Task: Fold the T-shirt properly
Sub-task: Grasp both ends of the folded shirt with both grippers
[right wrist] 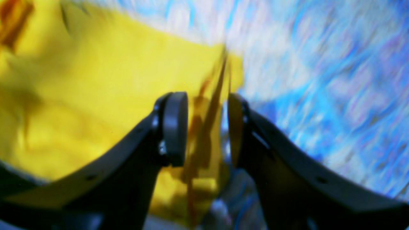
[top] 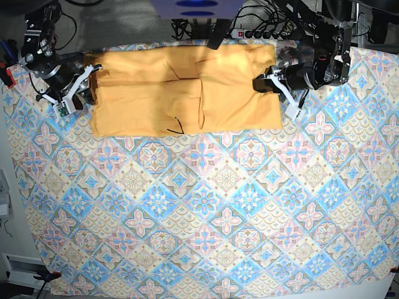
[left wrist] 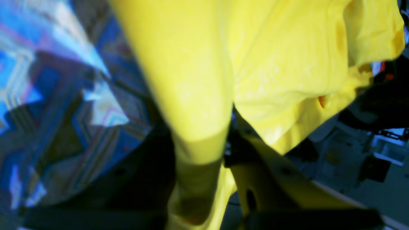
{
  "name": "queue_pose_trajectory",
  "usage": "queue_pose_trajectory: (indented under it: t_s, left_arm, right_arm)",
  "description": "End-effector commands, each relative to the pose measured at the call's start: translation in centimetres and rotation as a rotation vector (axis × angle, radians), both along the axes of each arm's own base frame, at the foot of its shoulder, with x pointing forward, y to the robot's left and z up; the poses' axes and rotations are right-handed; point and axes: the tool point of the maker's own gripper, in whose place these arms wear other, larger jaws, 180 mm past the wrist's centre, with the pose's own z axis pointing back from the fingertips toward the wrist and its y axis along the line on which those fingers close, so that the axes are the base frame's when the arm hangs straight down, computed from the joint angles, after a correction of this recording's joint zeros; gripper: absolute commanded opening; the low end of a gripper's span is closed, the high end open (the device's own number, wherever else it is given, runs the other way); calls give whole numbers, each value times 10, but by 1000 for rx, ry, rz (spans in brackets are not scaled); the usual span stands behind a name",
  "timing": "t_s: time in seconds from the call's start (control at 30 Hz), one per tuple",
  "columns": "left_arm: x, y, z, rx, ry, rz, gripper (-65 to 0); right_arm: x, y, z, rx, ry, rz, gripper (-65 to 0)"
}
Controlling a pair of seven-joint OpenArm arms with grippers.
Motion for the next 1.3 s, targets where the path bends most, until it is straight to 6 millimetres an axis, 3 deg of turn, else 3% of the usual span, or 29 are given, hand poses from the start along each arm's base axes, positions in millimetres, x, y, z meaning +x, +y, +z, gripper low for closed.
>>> queue_pose_trajectory:
  t_s: [0.0, 0.13, 0.3, 0.57, 0.8, 1.1, 1.27]
  left_arm:
    - [7, 5, 8, 3, -31, -5, -649]
    - [8, 11, 8, 17, -32, -8, -649]
    - [10, 16, 9, 30, -36, -12, -649]
    - [10, 15, 9, 30, -37, -15, -649]
    - [10, 14, 8, 28, -37, -17, -649]
    - [9, 13, 8, 28, -37, -18, -649]
    - [9, 13, 8, 28, -37, -18, -649]
  right_arm:
    - [6, -4, 8, 9, -32, -6, -428]
    - [1, -4, -3, 156, -4, -83, -420]
    - [16, -5, 10, 253, -49, -111, -385]
    - [13, 2, 7, 265, -13, -98, -244]
    - [13, 3, 7, 269, -12, -97, -245]
    - [1, 36, -15, 311, 69, -30, -244]
    - [7, 27, -32, 323, 96, -76, -244]
